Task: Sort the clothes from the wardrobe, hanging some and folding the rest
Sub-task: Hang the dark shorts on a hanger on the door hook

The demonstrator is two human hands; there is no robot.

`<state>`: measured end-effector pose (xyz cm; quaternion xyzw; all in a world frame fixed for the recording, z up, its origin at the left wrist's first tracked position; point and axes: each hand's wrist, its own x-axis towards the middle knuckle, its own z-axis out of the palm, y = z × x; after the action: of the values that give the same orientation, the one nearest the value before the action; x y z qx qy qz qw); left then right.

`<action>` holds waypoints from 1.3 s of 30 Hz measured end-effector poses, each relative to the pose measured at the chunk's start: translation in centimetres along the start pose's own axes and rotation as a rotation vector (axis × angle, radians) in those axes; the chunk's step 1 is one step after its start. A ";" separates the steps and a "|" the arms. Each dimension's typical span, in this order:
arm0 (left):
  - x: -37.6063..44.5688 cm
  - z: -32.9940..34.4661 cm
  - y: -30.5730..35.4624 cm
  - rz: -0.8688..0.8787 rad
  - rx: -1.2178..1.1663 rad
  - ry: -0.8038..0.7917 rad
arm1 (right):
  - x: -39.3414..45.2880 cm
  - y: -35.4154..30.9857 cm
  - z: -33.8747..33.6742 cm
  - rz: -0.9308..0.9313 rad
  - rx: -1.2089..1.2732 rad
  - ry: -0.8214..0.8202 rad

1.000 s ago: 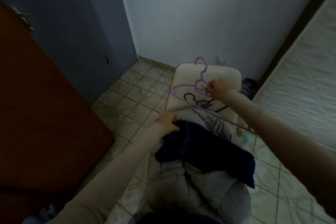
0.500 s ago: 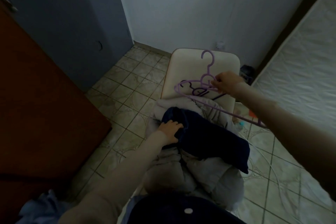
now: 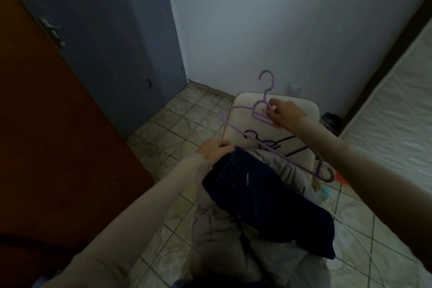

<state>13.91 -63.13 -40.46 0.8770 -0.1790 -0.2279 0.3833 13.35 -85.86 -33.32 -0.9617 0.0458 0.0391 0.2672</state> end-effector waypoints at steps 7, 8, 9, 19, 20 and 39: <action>-0.4 -7.8 7.0 0.129 -0.152 0.134 | 0.9 -2.5 -2.4 -0.120 0.087 0.133; -0.6 -9.1 7.7 0.141 -0.157 0.149 | 0.9 -2.9 -2.9 -0.132 0.128 0.159; -0.8 -10.5 8.5 0.139 -0.154 0.167 | 1.0 -3.5 -3.3 -0.147 0.172 0.182; -5.8 -23.4 13.9 0.102 -0.096 0.594 | 2.1 -10.8 -5.0 -0.275 0.507 0.224; -6.4 -24.5 14.1 0.094 -0.098 0.665 | 2.1 -11.7 -5.0 -0.292 0.521 0.220; -9.1 -31.8 13.4 -0.166 0.192 0.911 | 3.3 -20.7 -4.1 -0.467 0.710 0.511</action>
<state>21.59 -48.50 -8.82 0.9305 0.0578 0.1676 0.3204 19.13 -70.61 -19.58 -0.7749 -0.0963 -0.2769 0.5600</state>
